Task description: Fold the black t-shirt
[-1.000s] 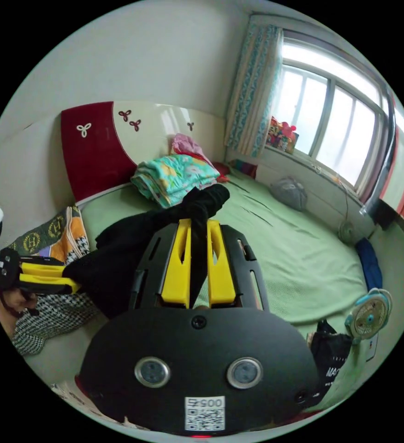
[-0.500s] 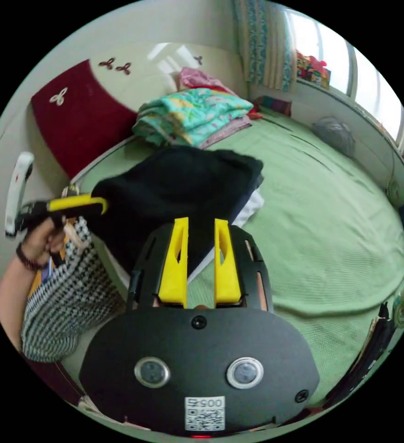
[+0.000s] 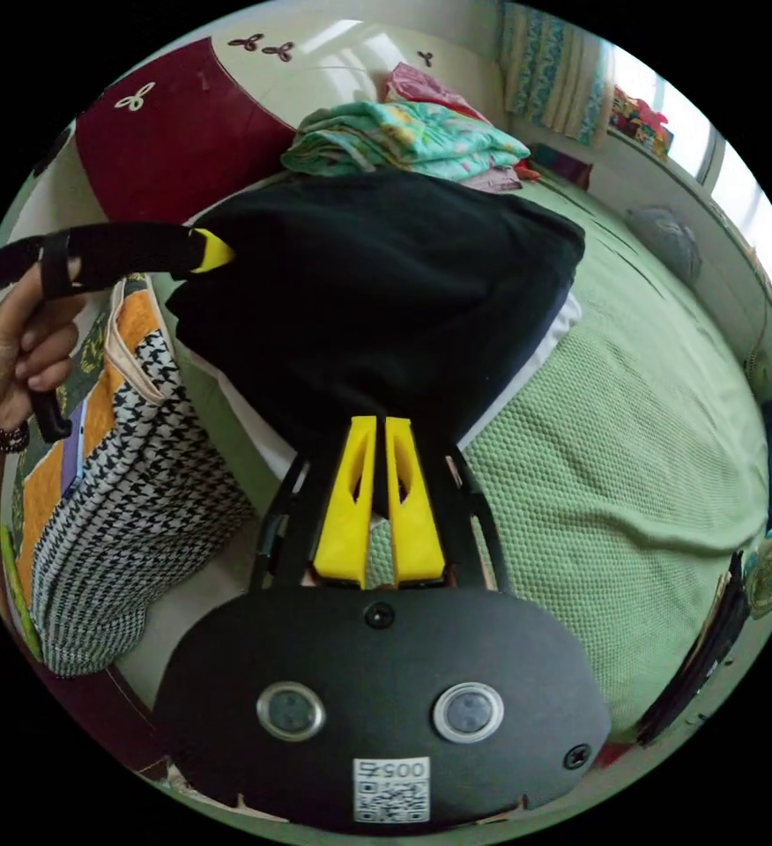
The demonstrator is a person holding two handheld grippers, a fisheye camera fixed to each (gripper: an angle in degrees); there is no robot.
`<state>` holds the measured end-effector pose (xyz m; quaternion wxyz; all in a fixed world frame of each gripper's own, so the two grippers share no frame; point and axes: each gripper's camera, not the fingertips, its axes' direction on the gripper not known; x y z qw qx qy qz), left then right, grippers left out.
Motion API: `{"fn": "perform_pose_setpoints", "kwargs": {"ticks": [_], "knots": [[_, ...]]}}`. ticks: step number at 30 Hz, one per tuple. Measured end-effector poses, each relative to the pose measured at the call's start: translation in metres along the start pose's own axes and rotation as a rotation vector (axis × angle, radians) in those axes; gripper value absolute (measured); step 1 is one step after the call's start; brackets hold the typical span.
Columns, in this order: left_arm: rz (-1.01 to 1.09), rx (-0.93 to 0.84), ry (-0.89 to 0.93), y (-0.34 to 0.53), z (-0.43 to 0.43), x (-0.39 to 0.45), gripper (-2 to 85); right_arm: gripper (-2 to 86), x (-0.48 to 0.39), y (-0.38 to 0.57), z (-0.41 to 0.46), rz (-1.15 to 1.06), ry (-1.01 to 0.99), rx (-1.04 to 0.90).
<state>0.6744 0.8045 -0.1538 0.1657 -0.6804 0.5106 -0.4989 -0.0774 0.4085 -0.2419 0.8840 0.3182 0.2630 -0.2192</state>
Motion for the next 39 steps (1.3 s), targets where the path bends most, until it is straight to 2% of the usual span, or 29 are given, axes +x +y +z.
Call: {"fn": "perform_pose_setpoints", "kwargs": {"ticks": [6,8,11,14,19,25,30,33,39], "knots": [[0.114,-0.036,-0.087,0.005,0.011,0.027,4.7,-1.3,-0.001,0.028,-0.011,-0.087,0.103,0.042],[0.092,-0.089,-0.131,0.012,0.029,0.034,4.0,-0.8,0.001,0.030,0.011,-0.080,0.111,-0.025],[-0.011,-0.132,-0.153,0.024,0.044,0.035,2.5,1.2,0.006,0.035,0.020,-0.035,0.081,-0.015],[-0.020,-0.158,-0.298,0.038,0.052,0.046,1.1,4.2,0.005,0.046,0.008,-0.056,0.077,0.010],[-0.060,-0.094,-0.277,0.056,0.049,0.083,0.2,5.9,0.034,0.090,-0.021,-0.031,0.009,0.052],[0.152,-0.013,-0.201,0.057,0.083,0.216,-0.6,6.0,0.099,0.152,-0.065,0.132,0.123,0.171],[0.334,-0.005,-0.097,0.039,0.131,0.353,-0.6,6.0,0.169,0.209,-0.094,0.407,0.291,0.189],[0.412,-0.015,-0.032,0.028,0.164,0.434,-0.6,5.9,0.197,0.236,-0.118,0.558,0.295,0.230],[0.595,-0.017,0.081,0.028,0.229,0.582,-0.5,5.5,0.255,0.289,-0.151,0.652,0.288,0.308]]}}
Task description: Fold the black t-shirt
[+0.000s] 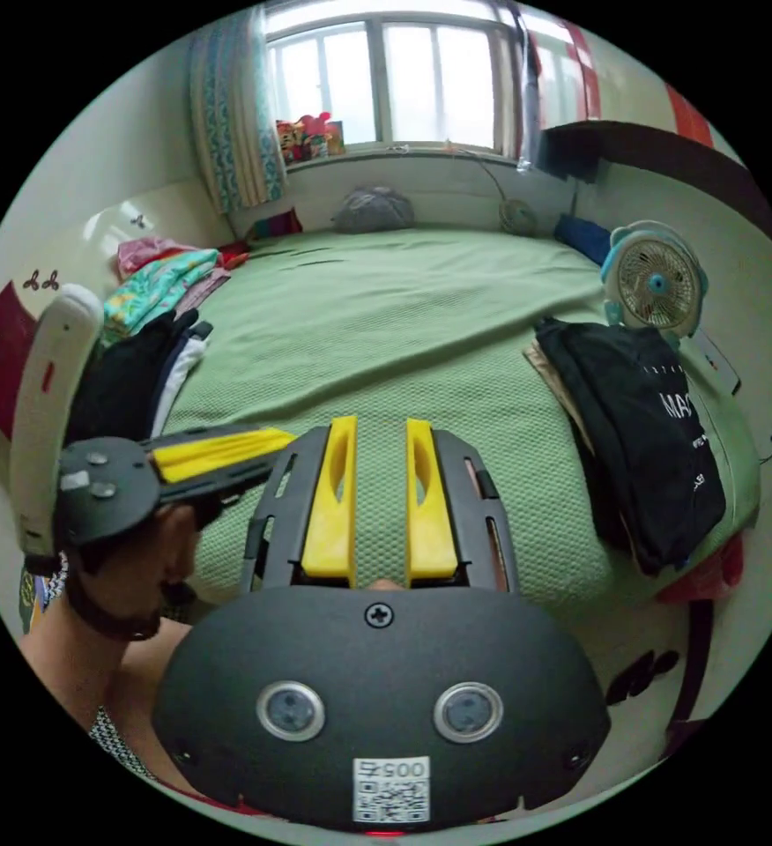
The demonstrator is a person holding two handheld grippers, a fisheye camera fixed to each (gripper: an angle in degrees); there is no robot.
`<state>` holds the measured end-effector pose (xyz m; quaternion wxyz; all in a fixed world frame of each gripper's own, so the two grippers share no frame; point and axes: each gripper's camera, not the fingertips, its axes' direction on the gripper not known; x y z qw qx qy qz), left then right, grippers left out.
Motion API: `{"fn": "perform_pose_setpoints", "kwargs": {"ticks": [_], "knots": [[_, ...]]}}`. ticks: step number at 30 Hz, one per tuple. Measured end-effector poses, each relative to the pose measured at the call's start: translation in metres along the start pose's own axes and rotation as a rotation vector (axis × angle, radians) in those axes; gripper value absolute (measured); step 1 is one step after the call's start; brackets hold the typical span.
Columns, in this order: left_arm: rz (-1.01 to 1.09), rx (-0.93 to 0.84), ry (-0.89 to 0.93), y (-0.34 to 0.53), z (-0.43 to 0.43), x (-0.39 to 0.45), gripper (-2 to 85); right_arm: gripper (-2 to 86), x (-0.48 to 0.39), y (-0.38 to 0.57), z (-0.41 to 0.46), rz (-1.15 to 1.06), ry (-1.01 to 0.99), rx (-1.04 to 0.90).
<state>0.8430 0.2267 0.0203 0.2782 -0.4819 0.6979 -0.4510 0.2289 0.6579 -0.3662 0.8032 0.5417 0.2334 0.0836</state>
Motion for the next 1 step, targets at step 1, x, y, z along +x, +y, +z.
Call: {"fn": "perform_pose_setpoints", "kwargs": {"ticks": [1], "knots": [[0.040,-0.004,0.010,-0.0081,0.0165,0.0218,-0.5,5.8,0.0092,-0.0004,-0.0007,0.011,0.007,-0.002]]}}
